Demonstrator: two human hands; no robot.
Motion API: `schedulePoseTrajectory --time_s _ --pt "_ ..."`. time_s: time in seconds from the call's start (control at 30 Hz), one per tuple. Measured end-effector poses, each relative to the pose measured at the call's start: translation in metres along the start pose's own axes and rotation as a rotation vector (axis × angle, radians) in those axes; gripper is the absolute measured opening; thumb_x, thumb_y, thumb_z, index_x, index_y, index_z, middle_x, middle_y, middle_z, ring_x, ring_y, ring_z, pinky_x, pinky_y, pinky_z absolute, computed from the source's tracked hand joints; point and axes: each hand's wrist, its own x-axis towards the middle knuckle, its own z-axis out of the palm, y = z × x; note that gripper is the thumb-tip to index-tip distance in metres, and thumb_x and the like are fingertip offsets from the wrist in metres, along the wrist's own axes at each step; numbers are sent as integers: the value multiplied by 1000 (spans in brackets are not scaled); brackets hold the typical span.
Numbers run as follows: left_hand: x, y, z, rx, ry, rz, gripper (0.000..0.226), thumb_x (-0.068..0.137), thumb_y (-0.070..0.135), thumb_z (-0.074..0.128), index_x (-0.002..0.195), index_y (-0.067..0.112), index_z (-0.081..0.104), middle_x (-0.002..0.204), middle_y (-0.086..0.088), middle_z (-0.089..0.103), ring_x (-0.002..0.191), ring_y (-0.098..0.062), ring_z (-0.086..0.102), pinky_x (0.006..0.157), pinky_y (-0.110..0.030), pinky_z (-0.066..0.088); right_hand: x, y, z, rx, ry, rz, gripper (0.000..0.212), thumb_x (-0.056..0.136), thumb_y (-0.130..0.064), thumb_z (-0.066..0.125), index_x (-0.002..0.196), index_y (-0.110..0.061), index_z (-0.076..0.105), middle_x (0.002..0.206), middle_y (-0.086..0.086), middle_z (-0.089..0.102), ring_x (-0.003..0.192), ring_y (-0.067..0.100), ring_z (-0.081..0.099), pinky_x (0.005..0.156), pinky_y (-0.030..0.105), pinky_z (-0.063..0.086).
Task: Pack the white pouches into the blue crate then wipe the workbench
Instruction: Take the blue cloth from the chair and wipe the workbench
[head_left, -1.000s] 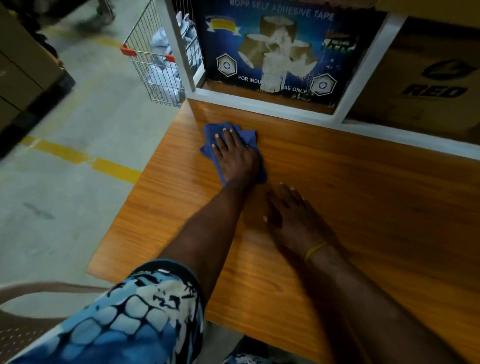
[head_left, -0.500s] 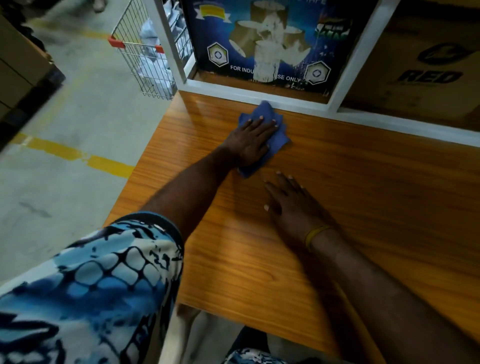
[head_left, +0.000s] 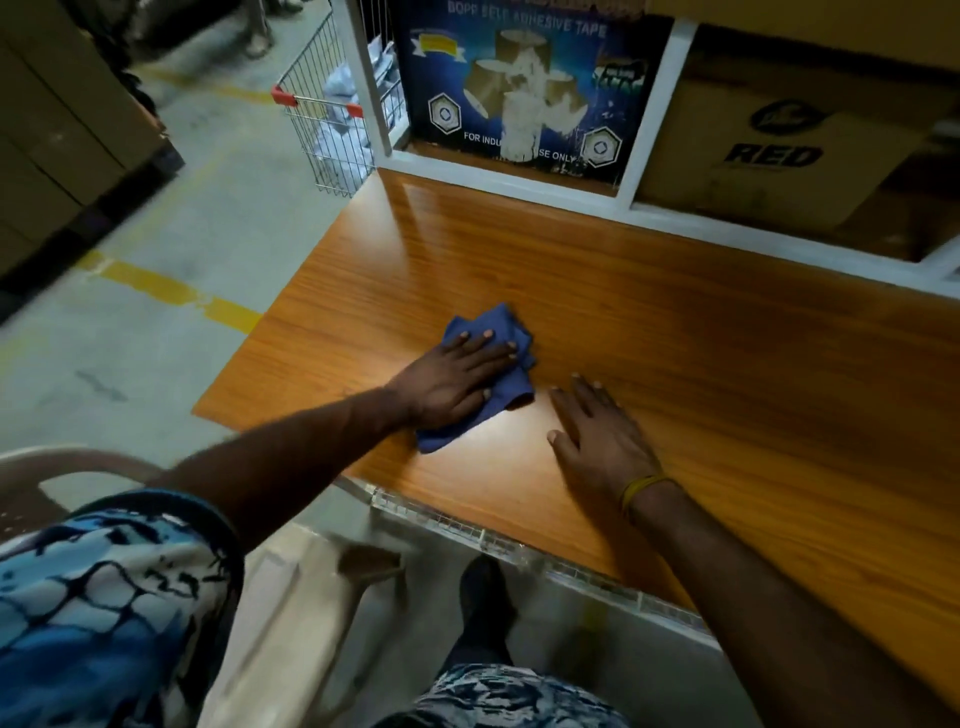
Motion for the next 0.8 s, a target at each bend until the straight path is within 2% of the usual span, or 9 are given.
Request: schedulePoseTrajectory --time_s 0.13,0.23,0.43,0.63,0.8 --pt "-30 63 4 -47 -28 -195 66 100 52 14 158 20 13 165 0 9 152 -23 -1 124 -42 2 -41 10 7 31 8 -12 64 102 -48 36 157 -32 8 165 1 -8 152 24 -2 121 39 5" --pt "-41 110 9 -54 11 -367 67 99 50 10 158 20 11 165 1 8 153 -23 0 124 -44 2 -66 16 17 44 51 -22 63 102 -48 34 157 -33 6 165 0 -7 152 24 -2 120 37 2" --pt "-20 175 17 -91 102 -796 62 102 39 23 158 17 11 165 -1 10 152 -28 4 123 -47 3 -89 23 25 70 58 -32 63 102 -47 35 157 -32 10 165 0 -6 152 23 -1 121 37 3" --pt "18 192 16 -127 193 -1104 63 103 35 28 158 10 8 165 -8 7 152 -33 1 121 -49 0 -85 27 23 88 97 -34 61 102 -47 35 156 -33 12 165 -2 -3 152 21 2 121 37 6" --pt "59 167 17 -113 194 -1192 65 102 36 30 157 6 10 165 -12 10 151 -36 5 121 -53 2 -63 31 10 91 87 -2 60 102 -44 38 156 -33 14 166 -1 -1 152 23 3 121 39 6"
